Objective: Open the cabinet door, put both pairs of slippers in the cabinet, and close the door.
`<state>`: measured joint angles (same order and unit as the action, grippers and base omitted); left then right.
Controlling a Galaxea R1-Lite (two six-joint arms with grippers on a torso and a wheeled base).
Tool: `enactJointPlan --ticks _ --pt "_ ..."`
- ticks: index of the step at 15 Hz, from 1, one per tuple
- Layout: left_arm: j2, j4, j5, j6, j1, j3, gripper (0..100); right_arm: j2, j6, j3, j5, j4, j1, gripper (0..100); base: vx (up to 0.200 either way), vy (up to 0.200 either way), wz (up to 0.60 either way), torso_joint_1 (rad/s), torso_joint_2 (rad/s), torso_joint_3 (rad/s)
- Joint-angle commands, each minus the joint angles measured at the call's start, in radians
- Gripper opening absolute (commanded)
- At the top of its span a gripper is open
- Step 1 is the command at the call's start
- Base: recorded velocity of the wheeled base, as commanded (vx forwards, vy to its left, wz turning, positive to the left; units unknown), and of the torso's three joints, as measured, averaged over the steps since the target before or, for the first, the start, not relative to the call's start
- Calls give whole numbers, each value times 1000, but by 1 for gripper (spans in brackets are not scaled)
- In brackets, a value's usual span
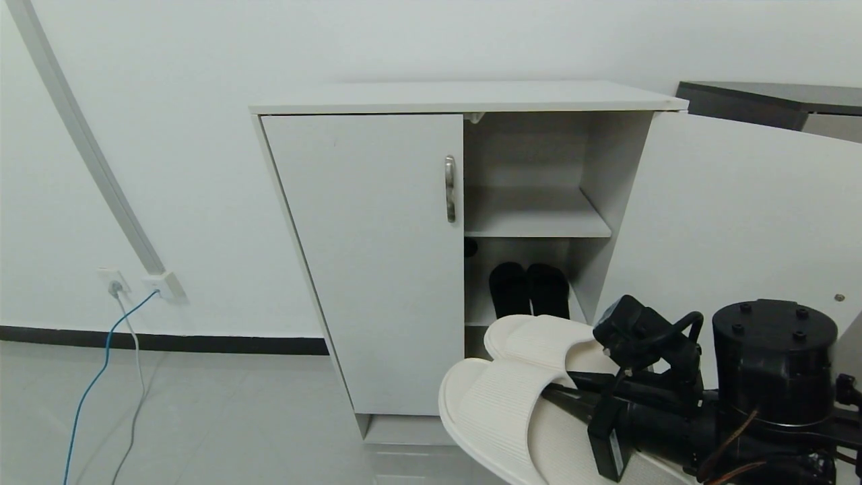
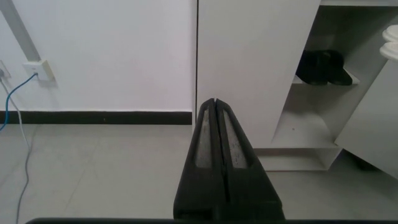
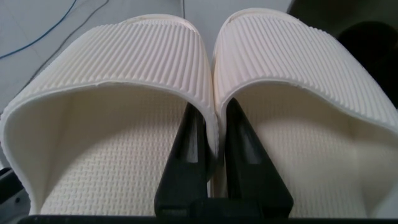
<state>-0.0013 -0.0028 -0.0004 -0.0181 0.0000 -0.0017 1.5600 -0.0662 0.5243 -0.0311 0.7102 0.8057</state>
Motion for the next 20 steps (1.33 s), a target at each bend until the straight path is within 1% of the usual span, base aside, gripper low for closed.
enactJointPlan --ticks 1,10,13,15,17,18,20 --pt "1 0 0 0 0 0 0 0 0 0 -1 3 1 0 0 0 -600 -2 32 12" --pt "1 0 0 0 0 0 0 0 0 -4 0 21 1 0 0 0 0 0 0 0" --pt "1 0 0 0 0 0 0 8 2 0 3 26 1 0 0 -200 0 7 2 2" --pt "1 0 0 0 0 0 0 29 2 5 10 60 3 0 0 0 0 0 0 0" --pt "1 0 0 0 0 0 0 60 9 20 57 112 3 0 0 0 0 0 0 0" --pt "1 0 0 0 0 0 0 74 11 36 100 114 3 0 0 0 0 0 0 0" --pt "1 0 0 0 0 0 0 86 34 71 149 109 7 0 0 0 0 0 0 0"
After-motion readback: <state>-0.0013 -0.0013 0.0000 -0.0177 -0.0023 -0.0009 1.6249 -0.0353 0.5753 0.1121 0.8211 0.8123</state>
